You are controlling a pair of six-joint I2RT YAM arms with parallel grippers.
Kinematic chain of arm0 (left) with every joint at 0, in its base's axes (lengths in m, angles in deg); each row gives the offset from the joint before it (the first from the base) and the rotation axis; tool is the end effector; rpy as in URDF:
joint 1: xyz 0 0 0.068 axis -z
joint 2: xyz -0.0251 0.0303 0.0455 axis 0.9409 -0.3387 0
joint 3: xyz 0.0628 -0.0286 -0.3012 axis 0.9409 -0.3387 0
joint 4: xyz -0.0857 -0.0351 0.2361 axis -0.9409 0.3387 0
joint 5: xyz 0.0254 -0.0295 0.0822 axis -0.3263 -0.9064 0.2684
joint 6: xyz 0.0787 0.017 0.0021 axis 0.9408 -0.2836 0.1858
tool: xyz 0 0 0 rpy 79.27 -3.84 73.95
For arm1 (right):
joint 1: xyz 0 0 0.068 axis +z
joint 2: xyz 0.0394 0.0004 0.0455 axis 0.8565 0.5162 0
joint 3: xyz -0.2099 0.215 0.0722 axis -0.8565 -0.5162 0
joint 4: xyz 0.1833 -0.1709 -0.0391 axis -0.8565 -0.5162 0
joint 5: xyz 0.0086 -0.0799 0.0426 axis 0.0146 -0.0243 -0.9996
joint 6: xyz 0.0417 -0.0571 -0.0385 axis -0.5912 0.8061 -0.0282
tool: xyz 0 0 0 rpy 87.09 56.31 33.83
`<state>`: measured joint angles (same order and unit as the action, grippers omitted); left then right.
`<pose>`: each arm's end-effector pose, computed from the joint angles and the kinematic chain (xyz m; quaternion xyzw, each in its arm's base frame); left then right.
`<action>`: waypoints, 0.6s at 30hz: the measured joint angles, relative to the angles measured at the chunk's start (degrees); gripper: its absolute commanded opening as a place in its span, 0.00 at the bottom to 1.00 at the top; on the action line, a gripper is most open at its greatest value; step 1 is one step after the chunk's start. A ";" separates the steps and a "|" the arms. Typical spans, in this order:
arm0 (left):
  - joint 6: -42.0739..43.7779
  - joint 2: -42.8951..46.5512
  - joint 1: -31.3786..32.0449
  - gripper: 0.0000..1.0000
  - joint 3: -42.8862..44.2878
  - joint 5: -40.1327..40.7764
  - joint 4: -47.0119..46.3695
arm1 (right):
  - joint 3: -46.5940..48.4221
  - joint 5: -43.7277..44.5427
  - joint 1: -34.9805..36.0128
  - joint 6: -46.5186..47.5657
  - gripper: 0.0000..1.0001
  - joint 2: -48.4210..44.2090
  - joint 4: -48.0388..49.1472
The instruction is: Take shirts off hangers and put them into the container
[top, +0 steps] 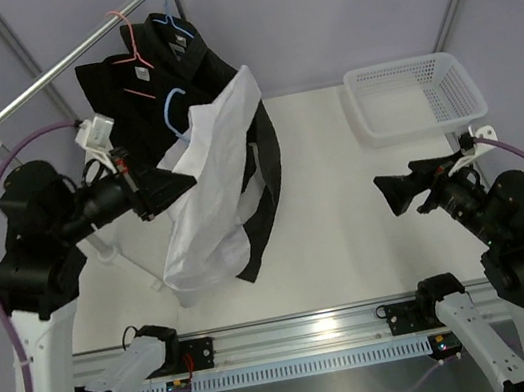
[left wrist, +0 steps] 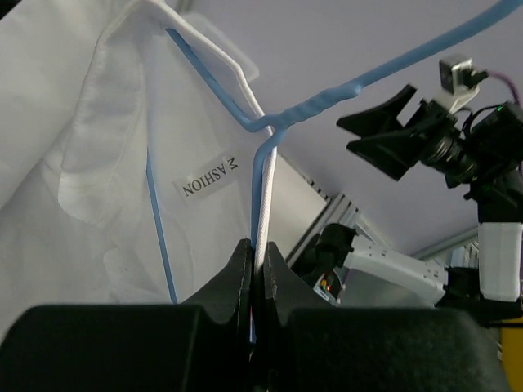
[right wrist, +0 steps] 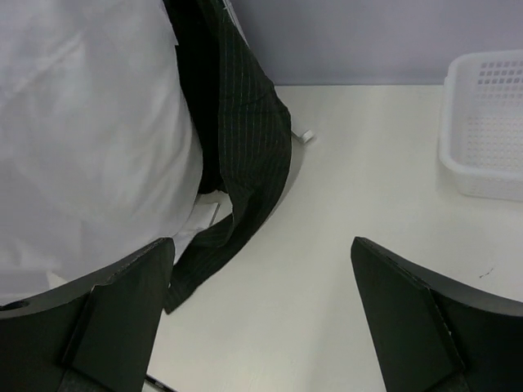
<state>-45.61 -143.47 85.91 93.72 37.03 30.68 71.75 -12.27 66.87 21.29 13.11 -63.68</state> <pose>0.0939 -0.0747 0.5456 0.1767 0.7125 -0.4699 0.4902 0.0471 0.0277 0.4273 -0.0752 0.7230 0.2290 0.6474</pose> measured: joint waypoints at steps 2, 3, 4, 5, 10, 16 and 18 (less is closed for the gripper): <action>1.22 -1.88 1.79 0.00 -2.91 -0.07 0.17 | 0.28 -0.94 0.00 -0.74 0.99 2.34 0.72; 2.01 -3.10 3.41 0.00 -4.09 0.26 0.09 | 0.20 -1.66 0.00 -1.05 1.00 3.32 1.42; 2.73 -4.61 5.33 0.00 -5.11 0.46 0.02 | 0.00 -2.10 0.00 -1.29 1.00 4.00 2.32; 3.48 -6.19 7.15 0.00 -5.92 0.81 0.00 | -0.39 -2.56 0.00 -1.42 0.99 4.44 3.43; 7.39 -14.62 17.62 0.00 -7.08 3.76 -0.02 | -1.36 -4.92 0.13 -1.86 0.99 7.43 9.16; 10.71 -20.33 21.27 0.00 -9.90 4.26 -2.62 | -2.43 -6.16 3.30 -1.75 0.99 12.33 15.96; 11.32 -21.62 21.27 0.00 -11.39 4.28 -3.63 | -2.95 -6.05 6.19 -1.51 0.99 14.32 18.14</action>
<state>-34.29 -165.09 107.17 82.33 41.32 27.05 68.80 -18.33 73.06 19.78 27.42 -45.54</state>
